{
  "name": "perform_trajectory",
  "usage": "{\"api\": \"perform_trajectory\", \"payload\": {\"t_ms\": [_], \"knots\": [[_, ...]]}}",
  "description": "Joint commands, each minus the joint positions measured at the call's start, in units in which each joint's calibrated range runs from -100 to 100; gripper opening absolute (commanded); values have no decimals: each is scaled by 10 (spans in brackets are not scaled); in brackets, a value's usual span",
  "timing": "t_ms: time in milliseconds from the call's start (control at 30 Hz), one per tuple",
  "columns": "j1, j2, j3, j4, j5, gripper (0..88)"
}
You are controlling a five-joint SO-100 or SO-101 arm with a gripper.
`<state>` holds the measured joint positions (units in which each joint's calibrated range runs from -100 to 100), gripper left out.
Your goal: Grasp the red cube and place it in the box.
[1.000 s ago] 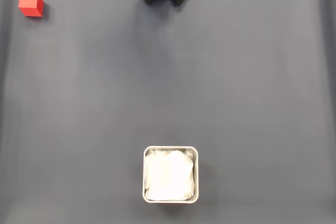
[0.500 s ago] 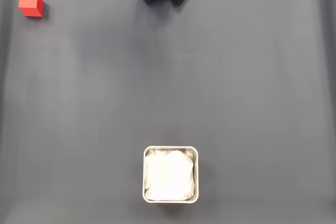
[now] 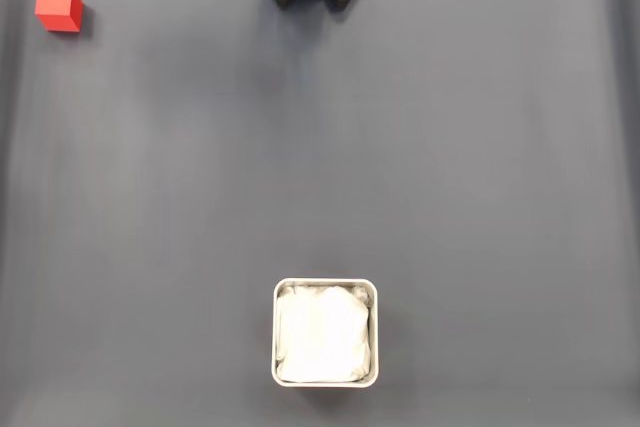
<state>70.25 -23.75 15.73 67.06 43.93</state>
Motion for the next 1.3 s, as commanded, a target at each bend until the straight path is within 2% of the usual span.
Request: {"api": "perform_trajectory", "payload": {"t_ms": [0,433,767,1267], "knots": [[12,-9,11,-26,9,153],[30,-17,93,-106,19,184],[32,-24,130,-128,21,197],[40,-23,186,-177,24,268]]}}
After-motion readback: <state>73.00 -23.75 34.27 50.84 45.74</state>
